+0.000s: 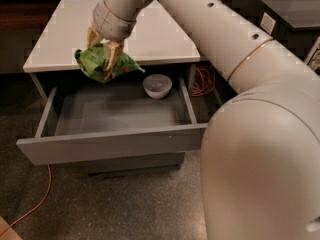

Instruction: Pick green rice chip bag from top drawer and place on counter

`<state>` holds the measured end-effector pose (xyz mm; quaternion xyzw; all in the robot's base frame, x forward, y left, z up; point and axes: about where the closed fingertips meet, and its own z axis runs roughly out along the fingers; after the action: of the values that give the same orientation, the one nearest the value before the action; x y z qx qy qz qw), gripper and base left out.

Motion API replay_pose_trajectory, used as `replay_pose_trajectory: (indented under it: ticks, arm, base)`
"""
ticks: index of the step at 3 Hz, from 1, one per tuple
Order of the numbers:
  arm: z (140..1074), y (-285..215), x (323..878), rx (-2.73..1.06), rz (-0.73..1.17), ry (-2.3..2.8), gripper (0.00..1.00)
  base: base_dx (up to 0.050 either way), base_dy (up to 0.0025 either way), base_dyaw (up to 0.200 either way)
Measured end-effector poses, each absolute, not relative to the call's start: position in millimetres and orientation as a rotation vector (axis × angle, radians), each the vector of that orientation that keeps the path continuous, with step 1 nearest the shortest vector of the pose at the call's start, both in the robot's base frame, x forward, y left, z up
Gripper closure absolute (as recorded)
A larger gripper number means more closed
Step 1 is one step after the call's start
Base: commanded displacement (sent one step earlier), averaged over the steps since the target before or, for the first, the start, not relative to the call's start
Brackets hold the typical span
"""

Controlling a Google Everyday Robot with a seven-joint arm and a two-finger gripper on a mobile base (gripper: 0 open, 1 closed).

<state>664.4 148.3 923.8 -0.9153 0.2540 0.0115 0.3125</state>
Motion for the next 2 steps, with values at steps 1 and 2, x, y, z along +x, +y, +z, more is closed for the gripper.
replay_pose_trajectory:
  ticks: [1, 2]
  arm:
    - [941, 146, 665, -2.422, -0.037, 0.651, 1.00]
    - [968, 140, 670, -2.412, -0.102, 0.657, 1.00]
  base:
    - [0.000, 0.00000, 0.000]
    - [0.050, -0.00003, 0.001]
